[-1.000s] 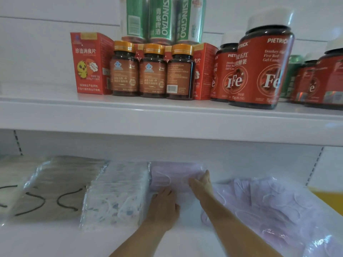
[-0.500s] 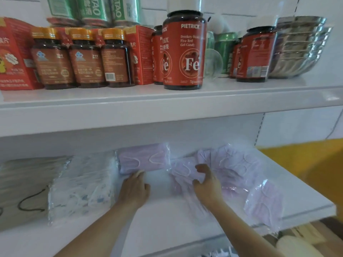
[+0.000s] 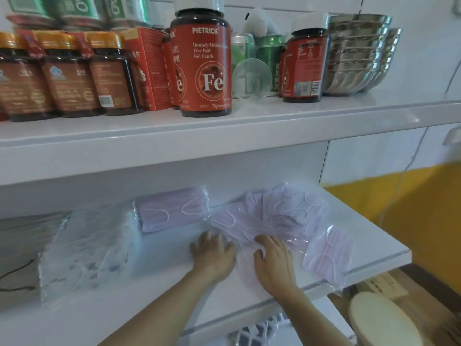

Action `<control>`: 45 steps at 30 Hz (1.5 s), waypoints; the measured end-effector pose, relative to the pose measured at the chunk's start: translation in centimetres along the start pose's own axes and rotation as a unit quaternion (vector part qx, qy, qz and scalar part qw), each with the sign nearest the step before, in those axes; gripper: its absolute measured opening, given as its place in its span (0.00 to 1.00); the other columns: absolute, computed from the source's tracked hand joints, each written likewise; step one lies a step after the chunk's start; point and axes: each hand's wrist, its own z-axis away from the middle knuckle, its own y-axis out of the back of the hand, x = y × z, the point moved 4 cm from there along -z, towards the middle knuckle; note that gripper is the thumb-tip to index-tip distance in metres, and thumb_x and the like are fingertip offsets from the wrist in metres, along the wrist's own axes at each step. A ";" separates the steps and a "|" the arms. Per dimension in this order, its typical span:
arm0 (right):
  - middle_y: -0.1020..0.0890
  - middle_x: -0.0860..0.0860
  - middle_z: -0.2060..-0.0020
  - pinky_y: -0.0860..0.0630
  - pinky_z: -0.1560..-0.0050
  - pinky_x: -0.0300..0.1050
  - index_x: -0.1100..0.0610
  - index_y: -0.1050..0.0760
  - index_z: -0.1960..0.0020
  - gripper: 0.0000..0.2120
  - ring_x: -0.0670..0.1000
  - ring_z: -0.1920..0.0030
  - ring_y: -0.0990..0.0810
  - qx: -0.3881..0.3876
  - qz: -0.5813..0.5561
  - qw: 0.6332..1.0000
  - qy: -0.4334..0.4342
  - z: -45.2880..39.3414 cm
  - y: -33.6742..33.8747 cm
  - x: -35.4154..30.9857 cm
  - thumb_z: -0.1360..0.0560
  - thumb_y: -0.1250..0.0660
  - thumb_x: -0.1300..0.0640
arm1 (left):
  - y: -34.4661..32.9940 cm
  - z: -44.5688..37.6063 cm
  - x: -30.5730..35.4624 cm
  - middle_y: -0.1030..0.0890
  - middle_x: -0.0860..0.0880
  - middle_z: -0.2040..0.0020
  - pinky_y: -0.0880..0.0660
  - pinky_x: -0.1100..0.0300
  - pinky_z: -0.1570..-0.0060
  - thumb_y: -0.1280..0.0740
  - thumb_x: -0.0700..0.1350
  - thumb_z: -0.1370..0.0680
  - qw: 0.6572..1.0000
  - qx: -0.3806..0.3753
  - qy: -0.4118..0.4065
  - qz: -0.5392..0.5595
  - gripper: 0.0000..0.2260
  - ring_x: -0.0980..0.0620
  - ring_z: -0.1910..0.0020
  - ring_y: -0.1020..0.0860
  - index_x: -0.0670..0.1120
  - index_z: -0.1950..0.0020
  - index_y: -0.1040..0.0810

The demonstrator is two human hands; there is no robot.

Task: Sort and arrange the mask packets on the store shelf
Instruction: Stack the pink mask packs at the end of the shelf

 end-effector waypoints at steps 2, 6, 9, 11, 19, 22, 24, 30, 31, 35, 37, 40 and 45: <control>0.17 0.47 0.43 0.24 0.41 0.53 0.52 0.20 0.40 0.21 0.55 0.41 0.21 -0.005 -0.029 1.000 -0.007 -0.1 0.3 0.2 0.30 0.41 0.56 | 1.1 -0.6 1.3 0.22 0.44 0.42 0.29 0.49 0.37 0.41 0.56 0.24 0.994 0.006 0.042 0.096 0.12 0.41 0.36 0.26 0.49 0.51 0.26; 0.20 0.44 0.41 0.27 0.38 0.47 0.49 0.23 0.38 0.21 0.51 0.37 0.23 -0.040 -0.078 0.996 -0.001 -0.5 0.4 0.6 0.29 0.39 0.58 | 2.4 -2.7 3.4 0.19 0.38 0.55 0.28 0.52 0.55 0.40 0.56 0.29 0.942 0.016 0.109 0.317 0.21 0.36 0.45 0.20 0.38 0.54 0.23; 0.22 0.41 0.41 0.31 0.43 0.37 0.49 0.24 0.36 0.20 0.46 0.38 0.25 -0.068 -0.137 0.988 0.018 -1.7 1.6 1.6 0.25 0.35 0.63 | 2.4 -3.6 3.9 0.17 0.35 0.56 0.30 0.55 0.63 0.32 0.52 0.37 0.890 0.041 0.184 0.415 0.19 0.36 0.47 0.18 0.37 0.55 0.22; 0.22 0.44 0.42 0.31 0.47 0.34 0.49 0.24 0.37 0.19 0.46 0.41 0.23 -0.064 -0.174 0.982 0.024 -3.8 3.6 2.8 0.25 0.35 0.65 | 2.3 -4.1 4.7 0.17 0.33 0.51 0.27 0.53 0.65 0.32 0.51 0.41 0.869 0.047 0.215 0.444 0.26 0.38 0.54 0.16 0.34 0.50 0.20; 0.29 0.48 0.28 0.31 0.32 0.55 0.43 0.26 0.31 0.21 0.57 0.28 0.32 -0.095 0.026 0.994 0.056 -12.7 5.8 11.1 0.23 0.37 0.52 | 0.0 -6.4 10.1 0.29 0.48 0.68 0.38 0.62 0.72 0.27 0.48 0.27 0.884 0.029 0.234 0.405 0.12 0.52 0.71 0.30 0.43 0.62 0.26; 0.25 0.46 0.32 0.27 0.36 0.54 0.43 0.23 0.36 0.22 0.55 0.32 0.28 -0.102 0.004 0.987 0.120 -12.3 4.8 12.1 0.26 0.45 0.47 | -0.6 -7.4 12.0 0.27 0.48 0.64 0.36 0.59 0.68 0.29 0.48 0.25 0.892 0.046 0.224 0.391 0.11 0.52 0.68 0.29 0.40 0.57 0.22; 0.22 0.43 0.34 0.25 0.40 0.53 0.44 0.21 0.39 0.22 0.51 0.33 0.26 -0.084 -0.022 0.985 0.149 -12.5 4.7 12.4 0.29 0.45 0.47 | -0.9 -7.3 13.2 0.26 0.48 0.61 0.34 0.59 0.67 0.28 0.52 0.28 0.882 0.030 0.228 0.412 0.18 0.51 0.65 0.28 0.39 0.47 0.21; 0.23 0.38 0.40 0.29 0.41 0.55 0.45 0.24 0.42 0.18 0.45 0.37 0.24 -0.082 -0.076 0.970 0.218 -12.4 5.5 12.0 0.32 0.40 0.53 | -2.4 -8.3 15.5 0.15 0.45 0.51 0.18 0.53 0.53 0.22 0.62 0.49 0.886 0.049 0.198 0.417 0.37 0.49 0.53 0.16 0.40 0.47 0.18; 0.24 0.37 0.40 0.32 0.37 0.57 0.45 0.26 0.40 0.20 0.44 0.37 0.25 -0.095 -0.075 0.968 0.220 -12.3 5.3 12.0 0.32 0.40 0.52 | -2.5 -8.2 15.9 0.16 0.46 0.52 0.19 0.55 0.55 0.20 0.61 0.45 0.885 0.047 0.195 0.420 0.35 0.49 0.54 0.17 0.41 0.47 0.19; 0.25 0.40 0.36 0.37 0.29 0.63 0.48 0.31 0.32 0.27 0.46 0.38 0.26 -0.141 -0.105 0.963 0.203 -12.3 5.0 12.4 0.31 0.45 0.47 | -2.6 -8.0 16.7 0.22 0.49 0.58 0.23 0.57 0.60 0.19 0.47 0.33 0.884 0.044 0.196 0.423 0.20 0.49 0.58 0.21 0.42 0.48 0.22; 0.27 0.42 0.31 0.37 0.27 0.60 0.51 0.33 0.28 0.31 0.45 0.34 0.29 -0.142 -0.165 0.961 0.171 -12.4 5.3 12.8 0.31 0.46 0.46 | -2.7 -7.8 16.5 0.22 0.47 0.56 0.23 0.56 0.58 0.19 0.44 0.35 0.875 0.049 0.206 0.435 0.23 0.47 0.56 0.21 0.40 0.45 0.22; 0.30 0.43 0.28 0.34 0.27 0.51 0.51 0.31 0.29 0.30 0.47 0.28 0.32 -0.098 -0.239 0.958 0.121 -12.7 5.7 13.3 0.29 0.46 0.45 | -3.4 -7.5 15.3 0.16 0.43 0.52 0.18 0.53 0.54 0.19 0.43 0.41 0.832 0.055 0.224 0.504 0.28 0.44 0.53 0.16 0.40 0.43 0.21; 0.26 0.49 0.34 0.37 0.32 0.39 0.52 0.28 0.34 0.22 0.51 0.30 0.30 -0.042 -0.256 0.963 0.065 -13.1 6.0 13.7 0.25 0.44 0.48 | -2.9 -5.3 13.2 0.14 0.38 0.55 0.17 0.48 0.57 0.23 0.31 0.31 0.728 0.084 0.207 0.648 0.15 0.41 0.60 0.15 0.37 0.45 0.18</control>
